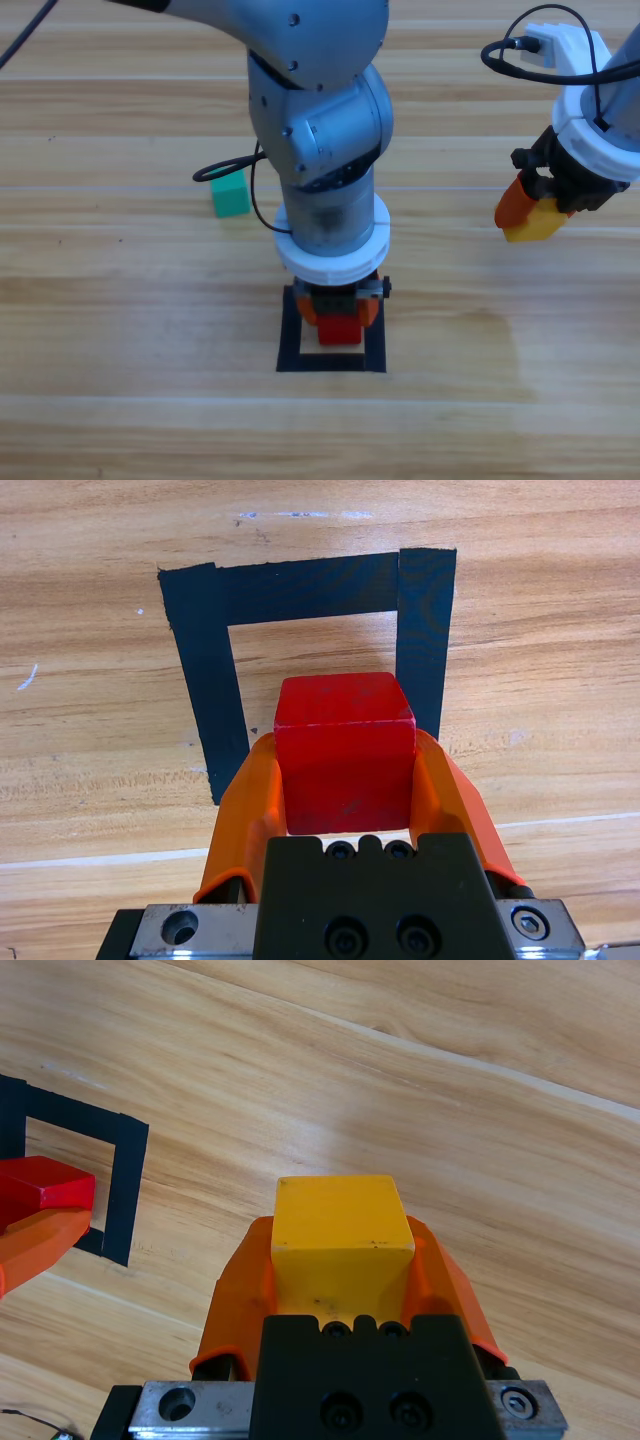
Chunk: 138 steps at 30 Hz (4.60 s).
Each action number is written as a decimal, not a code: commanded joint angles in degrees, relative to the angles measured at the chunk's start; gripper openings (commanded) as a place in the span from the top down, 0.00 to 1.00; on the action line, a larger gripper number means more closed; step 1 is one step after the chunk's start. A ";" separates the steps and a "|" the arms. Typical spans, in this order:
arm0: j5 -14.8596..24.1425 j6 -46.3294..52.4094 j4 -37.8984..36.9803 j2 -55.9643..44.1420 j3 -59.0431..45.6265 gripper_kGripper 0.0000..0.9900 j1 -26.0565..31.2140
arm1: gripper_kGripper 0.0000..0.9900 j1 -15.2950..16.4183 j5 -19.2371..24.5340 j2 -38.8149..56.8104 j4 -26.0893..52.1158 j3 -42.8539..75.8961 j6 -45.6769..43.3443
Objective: Stack the blocks in the rectangular block: red at the bottom, yellow in the middle, green on top
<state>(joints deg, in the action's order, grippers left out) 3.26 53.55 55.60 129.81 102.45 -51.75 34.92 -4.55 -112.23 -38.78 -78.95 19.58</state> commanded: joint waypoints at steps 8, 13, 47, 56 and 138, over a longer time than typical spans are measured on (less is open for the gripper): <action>0.00 -0.72 -0.49 2.91 -1.46 1.00 -0.89 | 0.97 1.20 0.33 -1.68 -0.60 0.64 0.37; 0.00 -0.90 -0.49 2.99 -1.55 1.00 -0.89 | 0.97 1.20 0.33 -1.59 -0.60 0.82 0.37; -0.09 -0.64 0.12 2.99 0.56 0.00 -1.51 | 0.97 1.81 1.12 -1.76 -0.60 0.99 0.20; 1.58 -1.25 2.41 -2.19 1.79 0.00 -1.42 | 0.97 4.98 6.74 -0.80 -0.60 0.91 0.29; -3.78 -44.58 11.99 -18.89 -1.64 0.00 38.92 | 0.95 25.37 4.81 -33.32 -39.27 -54.03 30.08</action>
<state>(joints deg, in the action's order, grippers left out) 0.10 8.32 69.30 111.58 102.75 -12.54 58.43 0.82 -141.48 -77.18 -132.21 49.44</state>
